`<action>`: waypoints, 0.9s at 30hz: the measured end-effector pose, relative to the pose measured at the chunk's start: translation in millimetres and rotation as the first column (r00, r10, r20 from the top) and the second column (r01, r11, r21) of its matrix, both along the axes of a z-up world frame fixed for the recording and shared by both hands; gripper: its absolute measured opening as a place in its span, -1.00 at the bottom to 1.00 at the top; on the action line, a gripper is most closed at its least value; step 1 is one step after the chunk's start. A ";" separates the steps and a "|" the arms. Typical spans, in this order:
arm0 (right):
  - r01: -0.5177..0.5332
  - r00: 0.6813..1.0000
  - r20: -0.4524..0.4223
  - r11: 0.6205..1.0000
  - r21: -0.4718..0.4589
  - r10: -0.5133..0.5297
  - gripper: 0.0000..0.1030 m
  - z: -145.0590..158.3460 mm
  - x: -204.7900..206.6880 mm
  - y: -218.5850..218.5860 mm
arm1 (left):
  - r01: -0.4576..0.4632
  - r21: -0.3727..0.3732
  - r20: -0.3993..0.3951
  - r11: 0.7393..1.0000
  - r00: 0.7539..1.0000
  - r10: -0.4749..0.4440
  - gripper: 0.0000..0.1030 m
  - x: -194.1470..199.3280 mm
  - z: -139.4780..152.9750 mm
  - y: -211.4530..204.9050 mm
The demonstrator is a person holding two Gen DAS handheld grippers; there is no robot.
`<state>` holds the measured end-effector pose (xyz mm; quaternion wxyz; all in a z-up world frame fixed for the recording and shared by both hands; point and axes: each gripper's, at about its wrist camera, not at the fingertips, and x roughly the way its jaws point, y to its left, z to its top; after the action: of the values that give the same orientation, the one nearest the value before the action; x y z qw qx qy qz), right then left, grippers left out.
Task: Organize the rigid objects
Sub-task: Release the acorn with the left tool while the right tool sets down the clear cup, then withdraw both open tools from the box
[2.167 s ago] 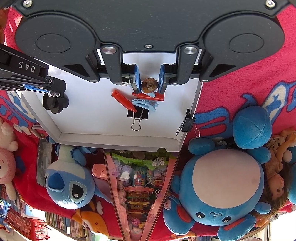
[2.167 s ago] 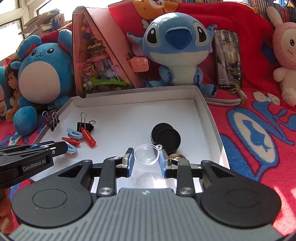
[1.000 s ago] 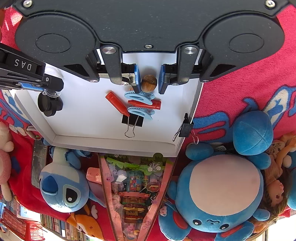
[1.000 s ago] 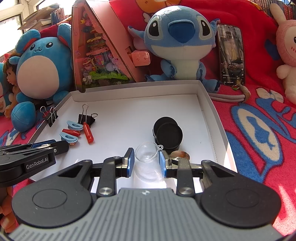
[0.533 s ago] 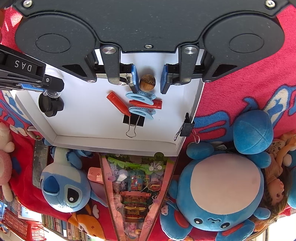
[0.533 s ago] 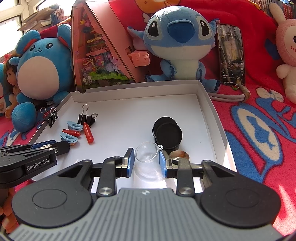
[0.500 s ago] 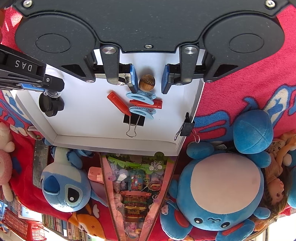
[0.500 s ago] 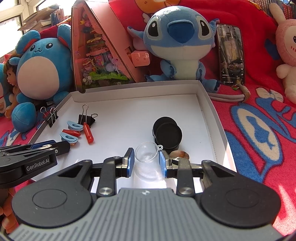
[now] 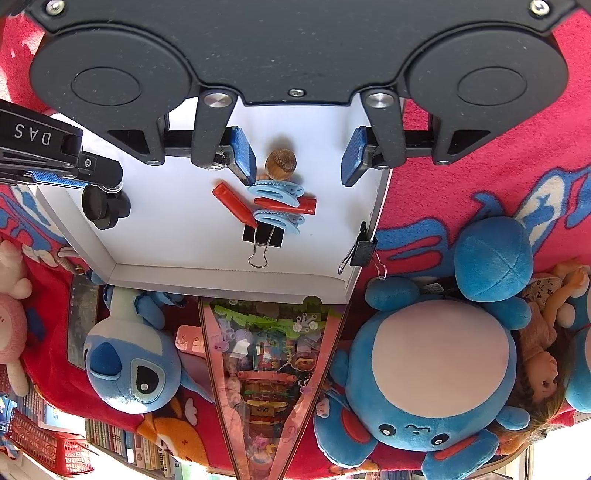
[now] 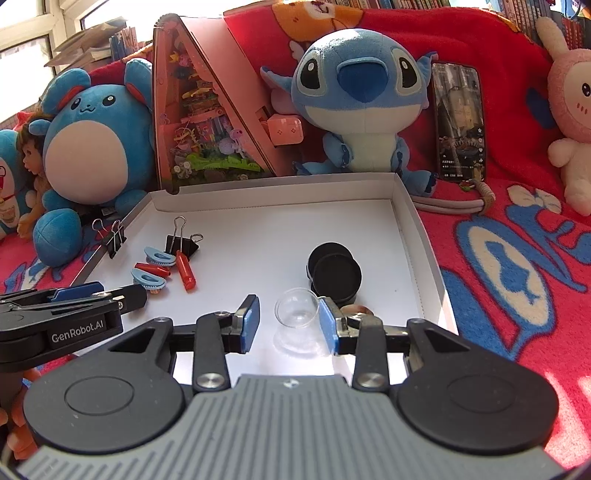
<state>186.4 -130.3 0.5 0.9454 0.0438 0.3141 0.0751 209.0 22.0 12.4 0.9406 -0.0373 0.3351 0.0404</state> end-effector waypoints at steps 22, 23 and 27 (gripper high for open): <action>0.016 0.998 0.068 1.000 -0.009 -0.016 0.66 12.8 -21.8 -8.9 | 0.031 0.026 0.053 0.999 0.998 -0.033 0.52 -25.8 18.1 -4.3; 0.017 0.997 0.071 1.000 -0.010 -0.016 0.67 13.2 -23.5 -9.1 | 0.035 0.024 0.052 0.999 0.998 -0.037 0.52 -27.3 18.9 -4.1; 0.023 0.997 0.074 1.000 -0.002 -0.023 0.74 14.4 -28.9 -11.7 | 0.044 0.028 0.051 0.999 0.998 -0.046 0.52 -34.2 22.2 -3.6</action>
<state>157.6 -142.0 14.9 0.9573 0.0433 0.2783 0.0654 174.8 18.3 34.5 0.9500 -0.0182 0.3110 0.0227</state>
